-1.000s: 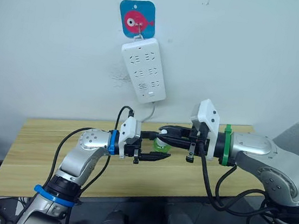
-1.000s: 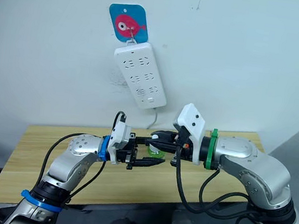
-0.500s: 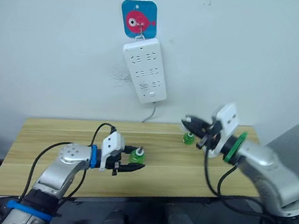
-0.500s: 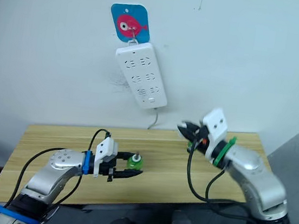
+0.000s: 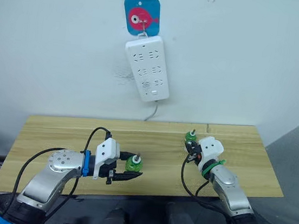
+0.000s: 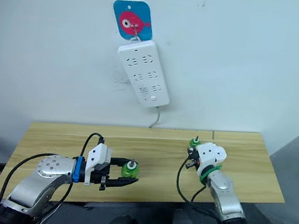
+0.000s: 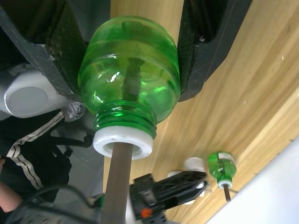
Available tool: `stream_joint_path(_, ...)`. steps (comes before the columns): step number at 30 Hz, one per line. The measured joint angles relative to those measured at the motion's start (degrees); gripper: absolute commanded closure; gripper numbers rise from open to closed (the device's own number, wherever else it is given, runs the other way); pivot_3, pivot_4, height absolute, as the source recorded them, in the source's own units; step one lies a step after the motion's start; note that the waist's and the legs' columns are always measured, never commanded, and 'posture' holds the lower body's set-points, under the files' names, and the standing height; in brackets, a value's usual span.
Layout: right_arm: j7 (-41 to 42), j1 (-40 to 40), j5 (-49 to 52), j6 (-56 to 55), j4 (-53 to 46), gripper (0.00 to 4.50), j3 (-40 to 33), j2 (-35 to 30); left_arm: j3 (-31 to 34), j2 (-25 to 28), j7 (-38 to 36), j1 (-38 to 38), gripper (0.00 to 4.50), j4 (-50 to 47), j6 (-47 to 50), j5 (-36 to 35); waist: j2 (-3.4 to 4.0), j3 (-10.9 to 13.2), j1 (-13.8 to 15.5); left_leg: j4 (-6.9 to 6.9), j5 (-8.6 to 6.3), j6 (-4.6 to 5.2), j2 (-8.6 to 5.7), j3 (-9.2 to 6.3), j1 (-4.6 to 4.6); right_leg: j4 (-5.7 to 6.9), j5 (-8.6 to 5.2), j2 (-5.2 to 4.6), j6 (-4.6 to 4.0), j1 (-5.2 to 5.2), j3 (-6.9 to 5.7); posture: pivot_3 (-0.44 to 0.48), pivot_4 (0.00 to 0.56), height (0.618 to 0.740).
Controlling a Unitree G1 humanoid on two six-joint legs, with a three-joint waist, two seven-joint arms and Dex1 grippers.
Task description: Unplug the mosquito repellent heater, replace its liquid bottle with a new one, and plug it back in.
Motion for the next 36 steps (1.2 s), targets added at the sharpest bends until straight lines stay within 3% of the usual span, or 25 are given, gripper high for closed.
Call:
stream_joint_path(2, -0.32, -0.95, -0.52, -1.96, 3.48, 4.15, -0.90, 0.55, 0.06, 0.59, 0.16, 0.43, 2.20, -1.63, 0.83, -0.13, 0.06, 0.24, 0.53, -0.01, 0.00, 0.00, 0.00, -0.01, -0.01, -0.01, 0.00, 0.00, 0.00, -0.01, -0.02, -0.031, 0.256, 0.740)
stream_joint_path(7, -0.26, -1.09, -0.69, -3.94, 6.97, 2.55, -2.54, 1.20, 0.41, 1.08, 1.04, 1.15, 2.20, -3.54, 2.80, -0.42, 0.12, 0.68, 1.06, -0.03, 0.00, 0.01, 0.01, -0.08, -0.01, -0.01, 0.00, -0.08, -0.01, -0.01, -0.03, -0.031, 0.256, 0.740)
stream_joint_path(12, 0.78, 0.46, 0.23, -3.82, 3.85, 0.71, -4.00, 1.24, 0.58, 0.95, 1.58, 1.04, 2.20, -4.09, 3.67, -1.23, 0.16, 0.99, 1.03, -0.02, 0.00, 0.01, 0.03, -0.08, -0.02, -0.01, 0.00, -0.07, -0.01, -0.02, -0.03, -0.064, 0.249, 0.740)
stream_joint_path(15, 3.51, 4.25, 2.67, -0.65, -6.17, 0.67, -4.88, -0.31, 0.19, 0.12, 1.84, -0.20, 2.20, -3.85, 3.77, -1.39, 0.30, 1.12, 1.03, -0.02, 0.00, 0.00, 0.01, -0.14, -0.06, -0.02, -0.01, -0.08, 0.00, -0.02, -0.05, -0.080, 0.245, 0.740)
stream_joint_path(19, 13.66, 10.37, 9.27, 12.00, -30.99, 0.67, -4.70, -13.22, -0.55, -1.61, 1.11, -5.12, 2.20, -2.65, 3.96, -2.29, 0.43, 1.27, 1.27, 0.08, 0.00, 0.00, -0.10, -0.12, -0.11, -0.09, -0.14, -0.01, 0.24, 0.03, -0.07, -0.131, 0.222, 0.740)
stream_joint_path(22, 22.63, 9.87, 16.48, 23.22, -45.87, 0.67, -4.46, -25.26, -1.55, -3.08, -0.33, -9.53, 2.20, -1.12, 3.89, -2.46, 0.42, 1.26, 0.95, 0.07, 0.00, 0.00, -0.07, -0.09, -0.08, -0.20, -0.19, 0.09, 0.32, 0.10, -0.10, -0.163, 0.209, 0.740)
stream_joint_path(25, 27.58, 4.59, 23.17, 31.97, -53.33, 0.67, -4.08, -30.22, -3.15, -6.06, -1.41, -13.23, 2.20, 0.98, 3.75, -2.47, 0.36, 1.23, 0.26, 0.06, 0.00, 0.00, 0.03, 0.06, -0.03, -0.29, -0.19, 0.27, 0.32, 0.22, -0.18, -0.193, 0.191, 0.740)
stream_joint_path(31, 26.15, -7.59, 30.83, 44.00, -55.16, 0.67, -0.76, -25.39, -5.76, -10.90, -2.76, -18.67, 2.20, 5.00, 2.28, -2.42, 0.31, 1.19, -0.45, 0.06, 0.00, 0.00, 0.02, 0.04, -0.09, -0.27, -0.07, 0.24, 0.13, 0.20, -0.20, -0.210, 0.177, 0.740)
stream_joint_path(36, 24.54, -9.65, 31.14, 46.11, -54.04, 0.67, 1.68, -22.74, -5.90, -11.92, -3.70, -19.62, 2.20, 6.03, 1.22, -2.40, 0.21, 1.10, -0.73, 0.07, 0.00, 0.00, -0.07, 0.02, -0.17, -0.33, -0.01, 0.09, 0.07, 0.20, -0.23, -0.209, 0.166, 0.740)
